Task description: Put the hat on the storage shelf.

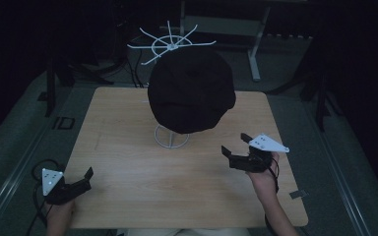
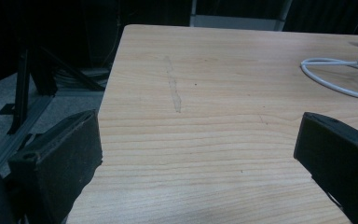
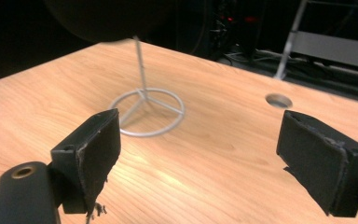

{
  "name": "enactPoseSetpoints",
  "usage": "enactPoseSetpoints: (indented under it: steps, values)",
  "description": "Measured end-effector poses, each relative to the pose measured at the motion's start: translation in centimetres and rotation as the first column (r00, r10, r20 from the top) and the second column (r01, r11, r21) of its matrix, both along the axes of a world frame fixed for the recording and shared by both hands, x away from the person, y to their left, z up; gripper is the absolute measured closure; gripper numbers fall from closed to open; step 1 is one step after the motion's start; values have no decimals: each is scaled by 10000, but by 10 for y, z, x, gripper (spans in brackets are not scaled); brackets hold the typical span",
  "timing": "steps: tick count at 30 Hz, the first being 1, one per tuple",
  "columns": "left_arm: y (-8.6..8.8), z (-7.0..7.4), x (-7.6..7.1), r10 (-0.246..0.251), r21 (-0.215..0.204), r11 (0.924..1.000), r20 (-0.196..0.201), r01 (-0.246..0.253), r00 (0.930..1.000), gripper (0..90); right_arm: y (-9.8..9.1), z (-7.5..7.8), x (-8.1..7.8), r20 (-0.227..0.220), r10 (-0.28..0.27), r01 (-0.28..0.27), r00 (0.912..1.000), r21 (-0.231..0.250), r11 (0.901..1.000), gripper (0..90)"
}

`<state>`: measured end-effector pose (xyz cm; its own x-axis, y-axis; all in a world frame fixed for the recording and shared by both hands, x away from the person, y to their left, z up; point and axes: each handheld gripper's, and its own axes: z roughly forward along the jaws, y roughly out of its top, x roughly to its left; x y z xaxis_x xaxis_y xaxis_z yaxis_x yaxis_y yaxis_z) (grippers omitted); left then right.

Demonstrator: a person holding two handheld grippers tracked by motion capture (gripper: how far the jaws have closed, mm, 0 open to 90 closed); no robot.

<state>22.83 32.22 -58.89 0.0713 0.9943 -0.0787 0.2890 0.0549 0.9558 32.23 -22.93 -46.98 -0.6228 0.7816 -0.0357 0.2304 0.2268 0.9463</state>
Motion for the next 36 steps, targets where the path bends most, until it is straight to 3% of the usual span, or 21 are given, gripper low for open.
enactPoseSetpoints:
  steps: [4, 8, 13, 18, 22, 31, 34, 36]
  values:
    - [0, 0, 0, -1, 8, 10000, 11, 1, 10000, 14, -14, -19, 4, 13, -409, 409, 9992, 70, 9991, 134]
    - [0, 0, 0, -13, 10, 10000, 28, 13, 10000, 14, -26, -36, 6, 32, -780, 781, 9969, -174, 9968, 134]
    - [0, 0, 0, -20, 7, 10000, 23, 20, 10000, 15, -45, -56, 7, -364, -1264, 1250, 9913, -374, 9914, 134]
    - [0, 0, 0, -14, 14, 10000, 21, 14, 10000, 14, -64, -70, 5, -506, -1792, 1763, 9825, -554, 9828, 134]
    - [0, 0, 0, -9, 3, 10000, 33, 9, 10000, 14, -77, -79, 2, -360, -2233, 2194, 9741, -882, 9716, 133]
    - [0, 0, 0, 6, 8, 10000, 8, -6, 10000, 14, -106, -93, -5, -496, -3439, 3359, 9377, -1230, 9338, 121]
    - [0, 0, 0, 3, 11, 10000, 4, -3, 10000, 15, -116, -95, -8, -523, -3863, 3786, 9209, -1167, 9182, 110]
    - [0, 0, 0, 5, 12, 10000, 1, -5, 10000, 14, -122, -96, -11, -435, -4260, 4185, 9037, -1214, 9001, 107]
